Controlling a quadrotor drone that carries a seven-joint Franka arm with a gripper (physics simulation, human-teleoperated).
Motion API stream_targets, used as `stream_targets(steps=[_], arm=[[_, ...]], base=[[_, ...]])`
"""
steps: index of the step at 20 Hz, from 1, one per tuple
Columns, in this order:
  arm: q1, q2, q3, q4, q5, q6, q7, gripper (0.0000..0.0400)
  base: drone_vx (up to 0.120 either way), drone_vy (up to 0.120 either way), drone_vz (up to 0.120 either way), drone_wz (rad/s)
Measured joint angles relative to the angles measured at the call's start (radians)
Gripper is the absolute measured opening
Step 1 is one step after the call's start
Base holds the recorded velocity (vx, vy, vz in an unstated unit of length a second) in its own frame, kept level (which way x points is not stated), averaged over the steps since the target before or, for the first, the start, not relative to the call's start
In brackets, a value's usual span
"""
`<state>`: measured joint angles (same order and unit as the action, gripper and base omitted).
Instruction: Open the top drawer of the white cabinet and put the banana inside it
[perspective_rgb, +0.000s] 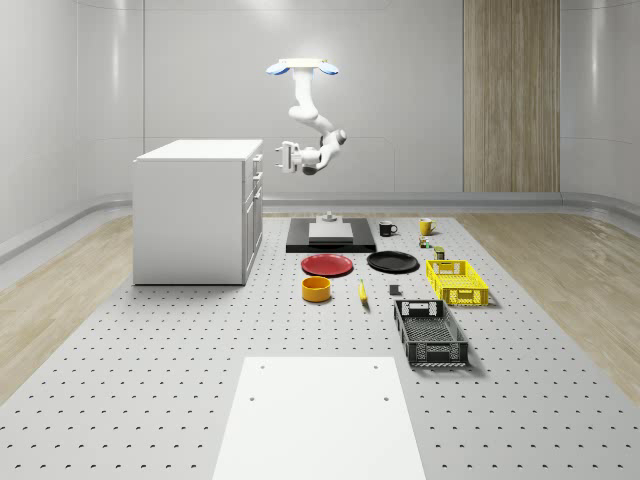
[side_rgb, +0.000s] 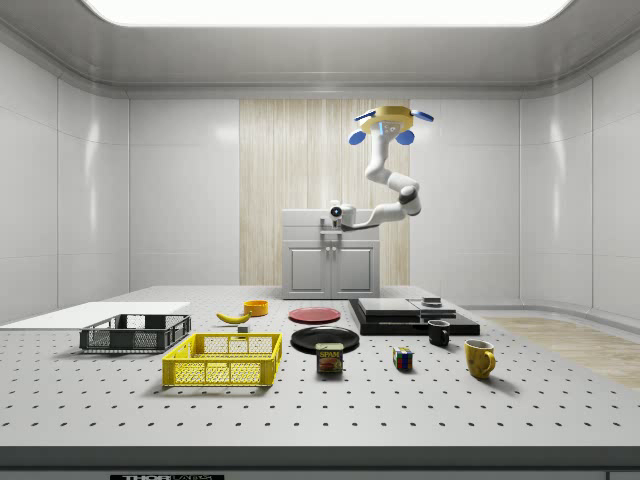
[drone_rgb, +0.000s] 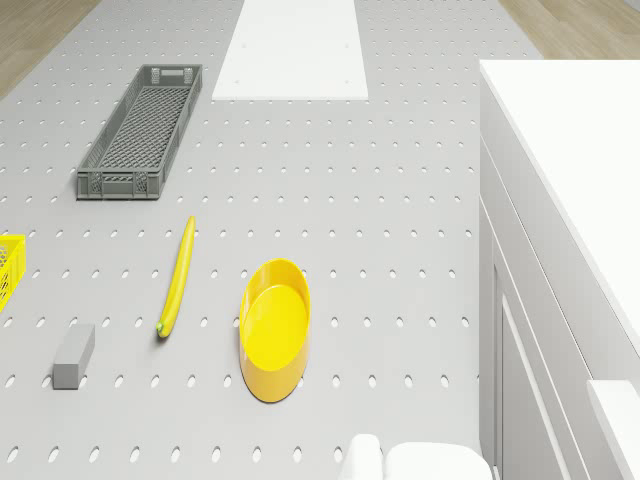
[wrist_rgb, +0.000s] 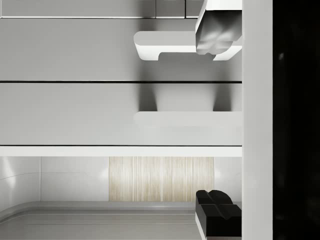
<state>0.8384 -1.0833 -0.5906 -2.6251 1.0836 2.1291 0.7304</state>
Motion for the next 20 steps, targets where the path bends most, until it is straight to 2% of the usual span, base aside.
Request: stream_targets(steps=[11, 20], arm=[[0.049, 0.083, 0.091, 0.008, 0.143, 0.082, -0.069, 0.04], [0.061, 0.149, 0.152, 0.026, 0.242, 0.11, -0.118, 0.04]], base=[[0.0, 0.0, 0.0, 0.0], [0.0, 0.0, 0.0, 0.0]])
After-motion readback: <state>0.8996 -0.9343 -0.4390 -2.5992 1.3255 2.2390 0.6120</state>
